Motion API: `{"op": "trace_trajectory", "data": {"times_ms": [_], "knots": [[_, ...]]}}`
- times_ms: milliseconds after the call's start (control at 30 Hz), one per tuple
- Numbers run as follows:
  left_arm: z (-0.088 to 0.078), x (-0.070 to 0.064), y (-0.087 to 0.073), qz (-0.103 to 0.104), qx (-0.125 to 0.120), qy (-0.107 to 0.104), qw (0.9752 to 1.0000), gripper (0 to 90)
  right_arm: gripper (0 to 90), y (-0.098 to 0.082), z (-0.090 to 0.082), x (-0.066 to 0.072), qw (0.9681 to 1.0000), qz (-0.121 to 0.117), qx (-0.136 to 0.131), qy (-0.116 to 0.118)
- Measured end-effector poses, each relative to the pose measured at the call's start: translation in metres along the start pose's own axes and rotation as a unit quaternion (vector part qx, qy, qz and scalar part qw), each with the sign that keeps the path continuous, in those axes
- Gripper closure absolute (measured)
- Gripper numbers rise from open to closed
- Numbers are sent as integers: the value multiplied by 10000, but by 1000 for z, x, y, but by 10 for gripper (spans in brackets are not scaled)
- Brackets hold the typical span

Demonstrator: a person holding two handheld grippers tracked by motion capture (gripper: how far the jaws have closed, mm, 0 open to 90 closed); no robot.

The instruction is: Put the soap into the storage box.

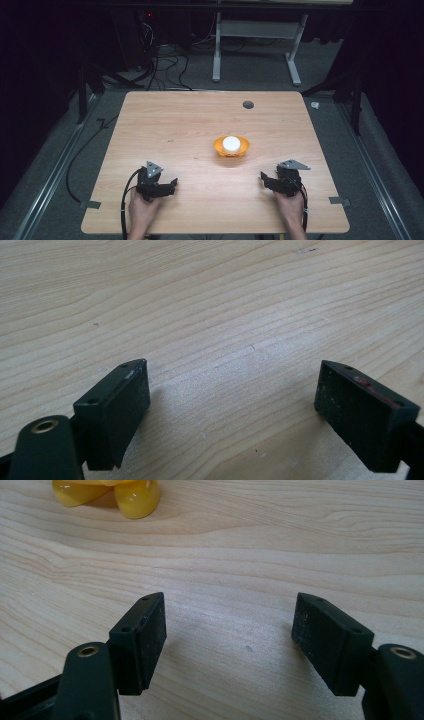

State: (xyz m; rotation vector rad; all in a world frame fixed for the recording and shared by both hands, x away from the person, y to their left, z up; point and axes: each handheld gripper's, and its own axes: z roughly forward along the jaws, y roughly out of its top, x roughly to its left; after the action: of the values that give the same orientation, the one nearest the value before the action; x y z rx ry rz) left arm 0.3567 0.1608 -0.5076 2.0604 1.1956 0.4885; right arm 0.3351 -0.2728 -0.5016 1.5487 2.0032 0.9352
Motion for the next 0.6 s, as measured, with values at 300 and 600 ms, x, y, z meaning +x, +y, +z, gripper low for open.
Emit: {"op": "trace_trajectory", "data": {"times_ms": [300, 600], "knots": [[0, 0, 0, 3, -3, 0, 10000, 148, 294, 0, 2, 8, 9993, -272, 114, -242], [0, 0, 0, 5, -2, -3, 10000, 149, 288, 1, 2, 8, 9992, -290, 111, -232]]}}
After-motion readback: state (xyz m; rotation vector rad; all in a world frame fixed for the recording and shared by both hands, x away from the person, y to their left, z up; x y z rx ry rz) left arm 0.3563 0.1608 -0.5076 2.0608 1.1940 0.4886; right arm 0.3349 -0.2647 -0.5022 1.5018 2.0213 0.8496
